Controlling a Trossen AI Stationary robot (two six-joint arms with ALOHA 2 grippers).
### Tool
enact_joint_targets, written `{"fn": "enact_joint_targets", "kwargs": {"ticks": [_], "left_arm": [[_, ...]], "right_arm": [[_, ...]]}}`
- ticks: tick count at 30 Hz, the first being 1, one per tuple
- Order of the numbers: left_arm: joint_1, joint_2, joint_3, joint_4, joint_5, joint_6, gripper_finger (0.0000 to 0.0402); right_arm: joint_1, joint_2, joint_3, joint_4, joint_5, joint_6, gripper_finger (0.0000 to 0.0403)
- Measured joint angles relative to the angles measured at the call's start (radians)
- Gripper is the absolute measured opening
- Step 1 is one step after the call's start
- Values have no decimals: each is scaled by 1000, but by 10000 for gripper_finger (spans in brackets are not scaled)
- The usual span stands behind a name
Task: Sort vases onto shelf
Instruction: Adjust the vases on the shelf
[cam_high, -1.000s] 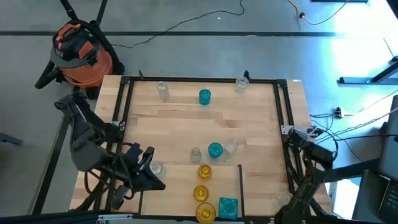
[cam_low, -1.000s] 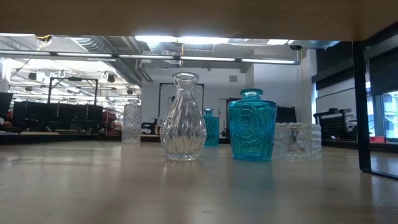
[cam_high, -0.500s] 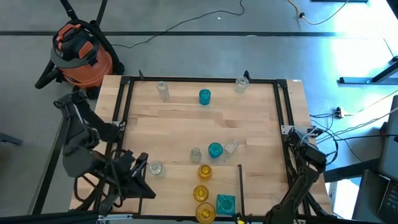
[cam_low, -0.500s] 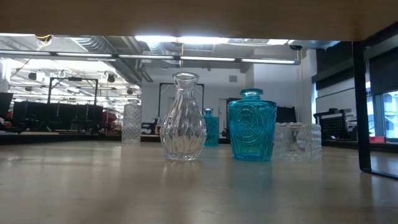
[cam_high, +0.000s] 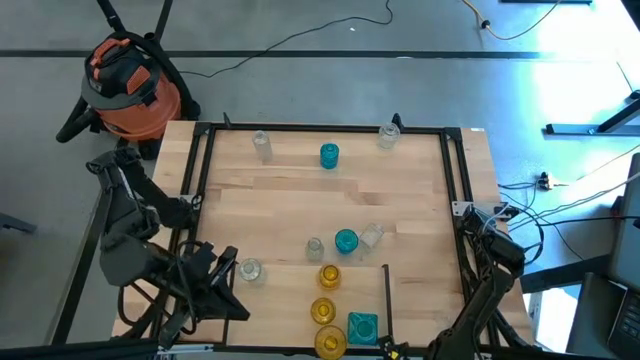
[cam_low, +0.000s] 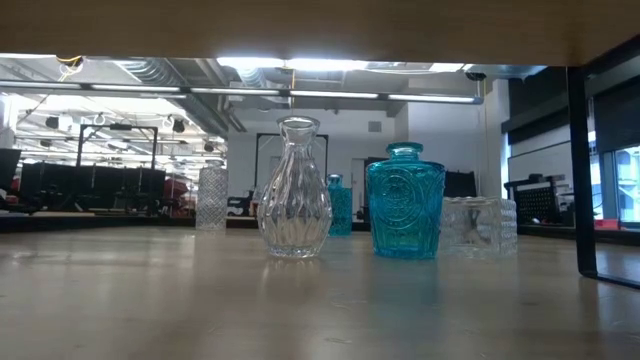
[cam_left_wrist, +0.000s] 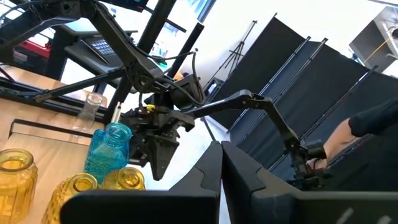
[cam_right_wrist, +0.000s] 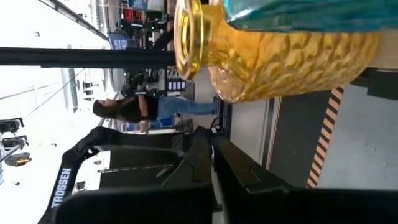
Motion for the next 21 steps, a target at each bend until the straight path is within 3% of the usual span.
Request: {"fn": "enact_joint_targets", "kwargs": {"ticks": [21], "left_arm": [[0,0,-1,0,0,-1,0]], "right_arm": [[-45,16,0,-8,2,-5,0]]}}
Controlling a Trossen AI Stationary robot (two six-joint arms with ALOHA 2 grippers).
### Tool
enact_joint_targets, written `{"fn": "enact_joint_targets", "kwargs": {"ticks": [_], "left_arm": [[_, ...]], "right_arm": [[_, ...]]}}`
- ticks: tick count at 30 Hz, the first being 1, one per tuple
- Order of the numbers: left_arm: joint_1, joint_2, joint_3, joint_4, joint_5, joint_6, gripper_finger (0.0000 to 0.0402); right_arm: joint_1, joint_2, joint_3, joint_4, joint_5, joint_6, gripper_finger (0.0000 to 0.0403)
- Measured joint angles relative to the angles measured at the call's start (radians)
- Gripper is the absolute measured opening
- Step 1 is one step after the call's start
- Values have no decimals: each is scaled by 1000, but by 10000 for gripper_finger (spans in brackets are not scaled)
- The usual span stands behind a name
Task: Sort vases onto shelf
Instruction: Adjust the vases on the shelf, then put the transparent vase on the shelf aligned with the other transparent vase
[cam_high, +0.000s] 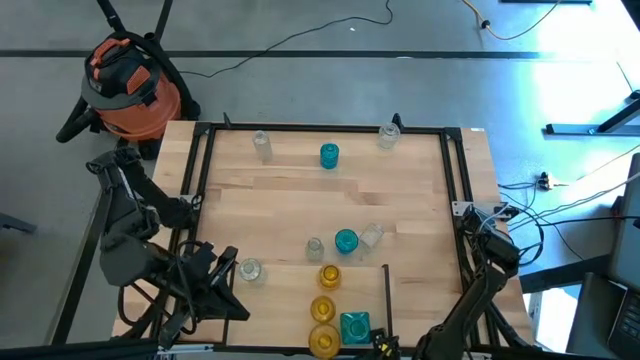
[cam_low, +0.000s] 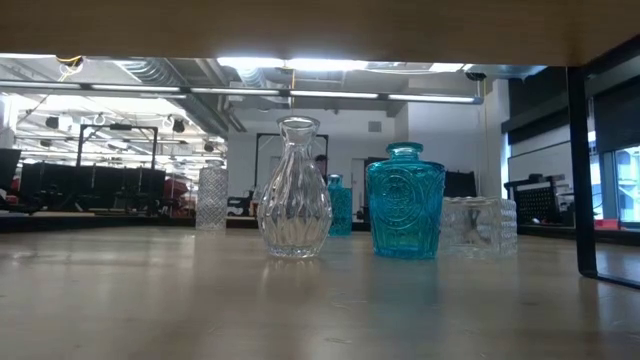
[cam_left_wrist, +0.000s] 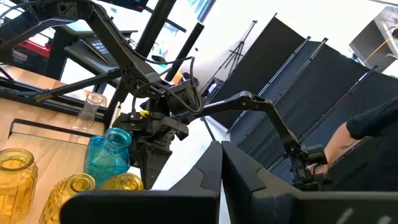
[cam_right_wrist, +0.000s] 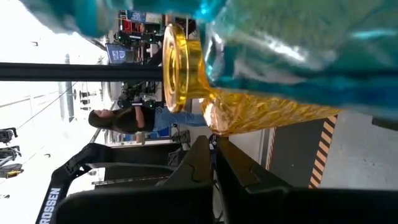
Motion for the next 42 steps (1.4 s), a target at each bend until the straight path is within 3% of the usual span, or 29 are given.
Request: {"fn": "enact_joint_targets", "kwargs": {"ticks": [24,33,37,42], "left_arm": [[0,0,0,0,1,6,0],[0,0,0,0,1,6,0],[2,0,0,1,1,7,0],[32,0,0,5,-13,38,0]], "right_arm": [[1,0,-1,-58,70,24,0],[32,-19,-2,-54,40,-11,0],[69,-72,-2,-39,35,-146,0],[111,-182,-2,74,43,-655,0]]}}
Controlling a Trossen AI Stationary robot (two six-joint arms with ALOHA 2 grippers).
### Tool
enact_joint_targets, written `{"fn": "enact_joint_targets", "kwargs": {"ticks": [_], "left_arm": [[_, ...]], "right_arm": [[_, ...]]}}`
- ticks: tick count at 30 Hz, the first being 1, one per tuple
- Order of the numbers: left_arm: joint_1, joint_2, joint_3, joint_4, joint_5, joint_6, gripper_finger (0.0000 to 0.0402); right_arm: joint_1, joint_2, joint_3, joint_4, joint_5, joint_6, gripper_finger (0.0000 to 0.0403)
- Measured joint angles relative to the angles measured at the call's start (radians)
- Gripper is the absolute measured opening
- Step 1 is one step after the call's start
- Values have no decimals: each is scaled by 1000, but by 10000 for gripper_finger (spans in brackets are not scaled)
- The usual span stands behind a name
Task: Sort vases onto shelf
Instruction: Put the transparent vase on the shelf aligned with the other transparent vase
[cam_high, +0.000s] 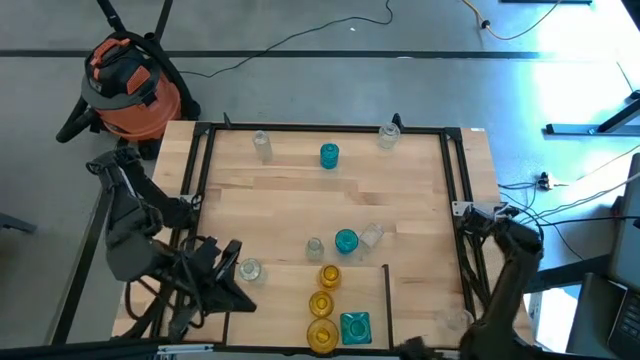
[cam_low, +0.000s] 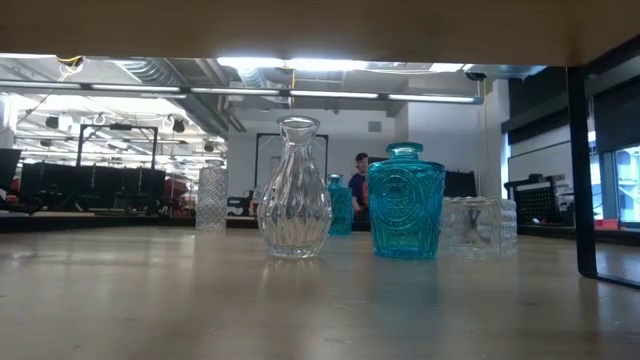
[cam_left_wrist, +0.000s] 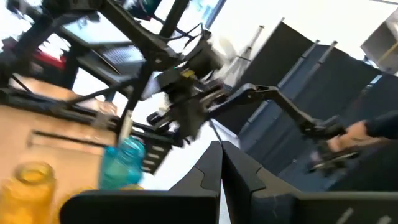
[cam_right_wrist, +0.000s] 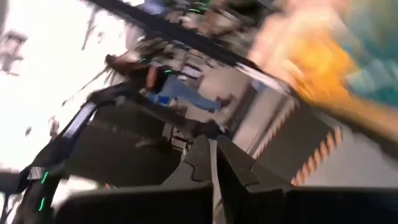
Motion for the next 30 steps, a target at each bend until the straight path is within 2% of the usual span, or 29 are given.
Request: {"fn": "enact_joint_targets", "kwargs": {"ticks": [3,5,7,10,12,15,19,22,25,30], "left_arm": [[37,-4,0,3,-40,72,0],[76,-20,0,-26,-81,114,0],[142,-49,0,-109,-122,140,0],[278,-104,0,-331,-186,117,0],[391,-141,0,-496,-184,53,0],[586,-184,0,-707,-119,-3,0],[838,-205,0,-863,14,102,3],[1031,-193,0,-941,98,279,29],[1230,-157,-25,-943,198,399,69],[1547,-34,-56,-898,371,588,134]], "right_arm": [[3,-75,1,100,10,-376,0],[1,-121,2,120,21,-569,0],[-8,-161,2,101,53,-707,0],[-25,-221,1,15,119,-808,0],[-41,-261,1,-60,176,-818,1],[-70,-319,1,-206,271,-809,12],[-134,-386,1,-393,353,-711,59],[-208,-430,1,-532,344,-677,105],[-316,-457,1,-652,317,-632,143],[-536,-475,1,-691,193,-567,174]]}}
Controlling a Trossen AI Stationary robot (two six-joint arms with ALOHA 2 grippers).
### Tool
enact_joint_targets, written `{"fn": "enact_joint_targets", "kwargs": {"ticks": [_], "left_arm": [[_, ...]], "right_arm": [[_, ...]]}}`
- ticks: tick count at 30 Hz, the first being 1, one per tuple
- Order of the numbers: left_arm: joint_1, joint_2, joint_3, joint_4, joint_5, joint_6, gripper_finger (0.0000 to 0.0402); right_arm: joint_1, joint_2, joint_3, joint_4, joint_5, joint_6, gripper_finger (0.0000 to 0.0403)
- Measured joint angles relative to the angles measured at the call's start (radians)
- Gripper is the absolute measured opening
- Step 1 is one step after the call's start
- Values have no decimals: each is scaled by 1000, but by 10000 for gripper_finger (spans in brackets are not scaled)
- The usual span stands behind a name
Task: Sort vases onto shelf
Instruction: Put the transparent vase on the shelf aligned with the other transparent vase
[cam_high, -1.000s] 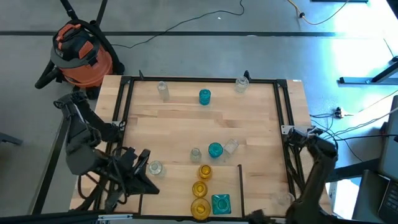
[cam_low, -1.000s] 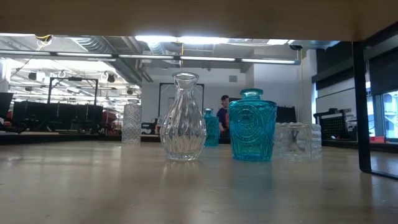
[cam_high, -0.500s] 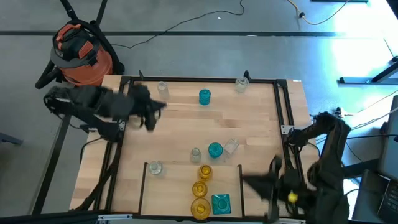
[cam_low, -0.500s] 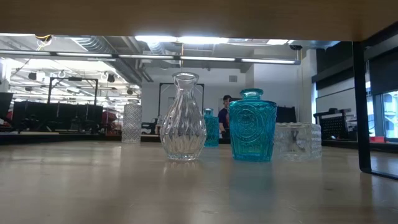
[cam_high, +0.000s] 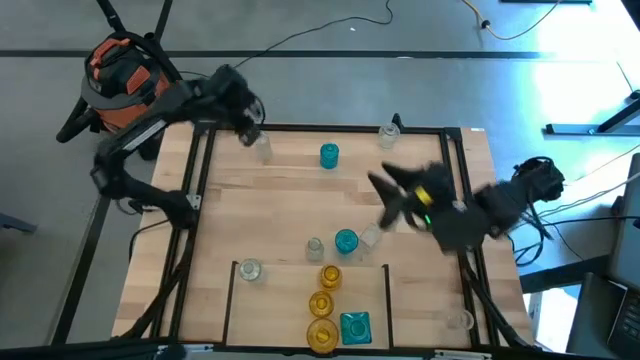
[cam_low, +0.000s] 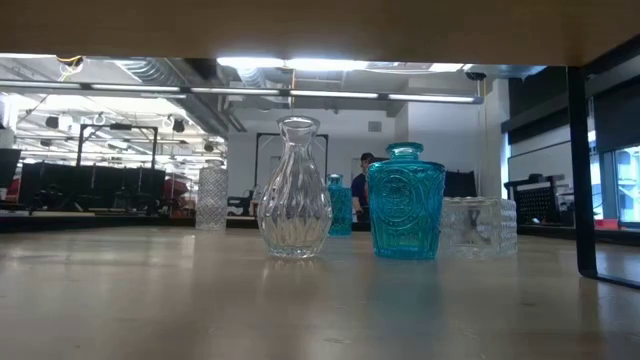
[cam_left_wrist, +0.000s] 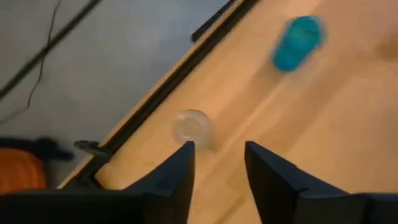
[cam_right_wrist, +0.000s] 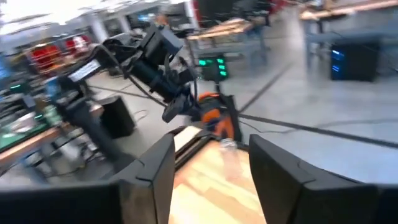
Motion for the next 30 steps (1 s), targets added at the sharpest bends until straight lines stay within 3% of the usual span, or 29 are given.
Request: {"fn": "enact_joint_targets", "kwargs": {"ticks": [5,9,14,19,30], "left_arm": [[216,148,0,24,256,58,151],[280,239,-1,-57,371,104,147],[278,292,-1,-64,329,164,145],[274,330,0,-30,216,167,142],[265,444,0,-29,212,186,140]], "right_arm": [[-180,11,0,39,-238,-2,179],[-255,28,0,96,-362,-12,179],[-309,30,0,118,-390,-51,179],[-355,27,0,167,-454,-93,179],[-373,24,0,215,-504,-119,179]]}}
